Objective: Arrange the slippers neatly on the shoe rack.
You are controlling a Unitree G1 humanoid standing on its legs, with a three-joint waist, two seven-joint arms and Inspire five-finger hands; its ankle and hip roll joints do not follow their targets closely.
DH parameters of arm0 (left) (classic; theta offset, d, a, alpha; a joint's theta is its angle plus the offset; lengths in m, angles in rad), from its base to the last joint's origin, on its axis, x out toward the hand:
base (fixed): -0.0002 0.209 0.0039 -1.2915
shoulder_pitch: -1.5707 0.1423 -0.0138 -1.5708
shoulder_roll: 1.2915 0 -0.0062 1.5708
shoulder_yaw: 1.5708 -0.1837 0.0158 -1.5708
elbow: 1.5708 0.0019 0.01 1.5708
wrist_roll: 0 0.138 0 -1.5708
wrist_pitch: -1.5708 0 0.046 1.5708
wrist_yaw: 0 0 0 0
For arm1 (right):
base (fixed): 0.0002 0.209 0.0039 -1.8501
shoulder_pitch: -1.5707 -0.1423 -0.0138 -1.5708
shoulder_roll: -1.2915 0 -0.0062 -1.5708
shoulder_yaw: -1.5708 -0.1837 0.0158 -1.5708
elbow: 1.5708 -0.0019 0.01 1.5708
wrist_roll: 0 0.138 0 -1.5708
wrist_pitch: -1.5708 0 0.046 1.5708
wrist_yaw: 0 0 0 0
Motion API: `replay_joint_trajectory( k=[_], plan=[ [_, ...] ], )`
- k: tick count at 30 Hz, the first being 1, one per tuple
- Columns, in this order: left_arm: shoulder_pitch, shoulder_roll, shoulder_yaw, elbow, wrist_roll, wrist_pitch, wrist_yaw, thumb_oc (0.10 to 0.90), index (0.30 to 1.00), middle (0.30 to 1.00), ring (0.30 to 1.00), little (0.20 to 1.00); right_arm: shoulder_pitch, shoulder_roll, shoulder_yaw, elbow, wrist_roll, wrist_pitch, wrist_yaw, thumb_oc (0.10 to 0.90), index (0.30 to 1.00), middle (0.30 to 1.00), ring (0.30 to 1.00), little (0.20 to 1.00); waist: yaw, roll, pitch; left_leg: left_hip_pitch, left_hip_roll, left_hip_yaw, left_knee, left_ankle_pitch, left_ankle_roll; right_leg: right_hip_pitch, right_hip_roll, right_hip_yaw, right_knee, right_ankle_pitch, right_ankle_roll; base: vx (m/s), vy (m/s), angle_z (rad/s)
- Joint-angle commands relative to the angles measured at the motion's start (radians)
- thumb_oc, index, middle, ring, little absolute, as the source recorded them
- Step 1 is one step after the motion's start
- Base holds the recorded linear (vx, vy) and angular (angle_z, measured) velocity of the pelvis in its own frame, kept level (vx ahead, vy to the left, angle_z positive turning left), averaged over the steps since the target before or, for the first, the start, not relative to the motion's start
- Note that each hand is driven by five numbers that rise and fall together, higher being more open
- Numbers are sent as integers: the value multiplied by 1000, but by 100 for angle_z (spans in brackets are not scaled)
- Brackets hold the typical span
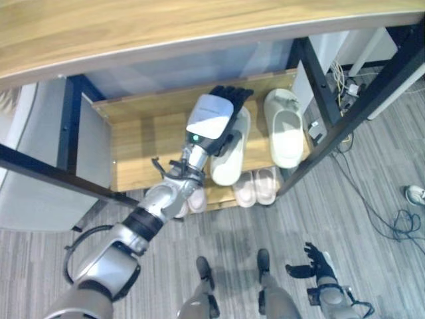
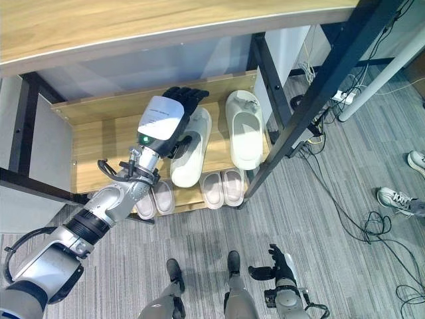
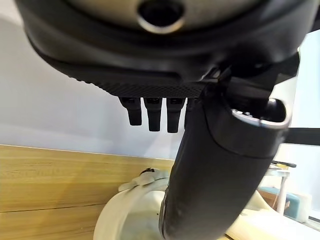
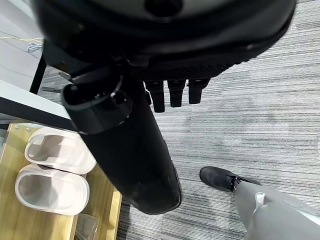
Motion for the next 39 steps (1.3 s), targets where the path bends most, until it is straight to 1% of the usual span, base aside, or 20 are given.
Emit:
replay_joint_trajectory(
  k=[1,4,10,12,13,15,17,19,22,23,24,25,26,27,32,38,39],
  plan=[
    [-89,-31,32,22,1,-27,40,800,900,900,900,900,56,-26,-24,19,36,-20,-10,800,900,900,900,900,49,3,-132,36,87,-42,-6,-64,-101,-7,-66,-46,46,-114,91,0,0,0],
    [-94,-43,28,23,-12,-34,36,800,900,900,900,900,60,-22,-23,29,36,-17,-6,800,900,900,900,900,49,3,-135,42,84,-44,-6,-65,-100,2,-67,-47,47,-114,91,0,0,0],
    [-74,-30,26,5,-26,-49,24,800,900,900,900,900,61,-4,-20,73,36,-3,5,800,900,900,900,900,54,4,-146,74,80,-42,-6,-74,-99,36,-68,-55,44,-116,96,0,0,0],
    [-50,-37,29,-4,-77,-70,4,800,900,900,900,900,62,4,-25,94,42,3,9,800,900,900,900,900,60,0,-155,92,76,-44,-6,-78,-97,59,-70,-61,44,-118,97,0,0,0],
    [-49,-36,29,-6,-78,-71,2,800,900,900,900,900,63,4,-25,94,42,3,9,800,900,900,900,900,59,0,-154,94,76,-44,-6,-78,-97,61,-70,-62,43,-118,98,0,0,0],
    [8,-30,52,-50,-144,-100,-26,800,900,900,900,900,60,19,-33,110,44,13,11,800,900,900,900,900,68,-1,-161,112,70,-47,-6,-84,-94,85,-72,-66,40,-120,99,12,10,2],
    [24,-25,55,-64,-145,-105,-31,800,900,900,900,900,57,25,-36,118,46,15,13,800,900,900,900,900,70,-3,-164,119,67,-49,-6,-86,-93,95,-73,-69,35,-118,99,22,14,6],
    [79,-17,79,-100,-184,-124,-47,800,900,900,900,900,59,38,-40,128,49,19,16,800,900,900,900,900,79,-7,-171,131,61,-48,-6,-90,-91,109,-77,-74,28,-112,101,30,20,14],
    [114,-12,99,-101,-189,-115,-43,800,900,900,900,900,60,47,-39,130,49,20,17,800,900,900,900,900,84,-10,-174,137,57,-49,-6,-92,-89,116,-79,-77,24,-108,102,14,11,5],
    [125,-8,108,-95,-175,-103,-36,800,900,900,900,900,58,50,-39,130,49,21,16,800,900,900,900,900,87,-12,-175,139,55,-49,-6,-92,-88,119,-80,-79,23,-107,103,20,10,5],
    [133,4,109,-79,-113,-71,-26,800,900,900,900,900,62,50,-39,131,52,23,18,800,900,900,900,900,89,-15,-178,140,53,-52,-6,-93,-86,124,-82,-79,20,-105,102,22,7,5],
    [143,4,109,-74,-103,-67,-33,800,900,900,900,900,65,51,-38,132,53,23,18,800,900,900,900,900,90,-16,-179,141,52,-52,-6,-94,-85,126,-82,-80,19,-105,102,0,0,0],
    [156,6,112,-73,-99,-66,-41,800,900,900,900,900,67,52,-37,131,54,26,19,800,900,900,900,900,90,-17,-180,142,51,-52,-6,-94,-85,127,-82,-80,19,-105,102,44,7,3],
    [206,12,130,-77,-98,-65,-68,800,900,900,900,900,70,57,-38,135,56,33,23,800,900,900,900,900,96,-22,-185,146,51,-52,-6,-95,-84,132,-81,-83,18,-106,100,38,4,3],
    [253,-1,145,-70,-129,-71,-88,800,900,900,900,900,70,57,-38,131,55,40,28,800,900,900,900,900,97,-23,-189,151,51,-51,-6,-96,-82,137,-79,-82,19,-110,98,23,2,1],
    [270,-42,123,-38,-197,-89,-118,800,900,900,900,900,69,57,-33,127,53,45,29,800,900,900,900,900,95,-23,-189,151,52,-50,-6,-95,-79,131,-76,-77,20,-109,96,0,0,0],
    [273,-59,113,-34,-225,-94,-131,800,900,900,900,900,67,56,-32,125,54,47,30,800,900,900,900,900,93,-22,-188,148,53,-50,-6,-96,-79,127,-76,-75,20,-108,95,0,0,0]
  ],
)
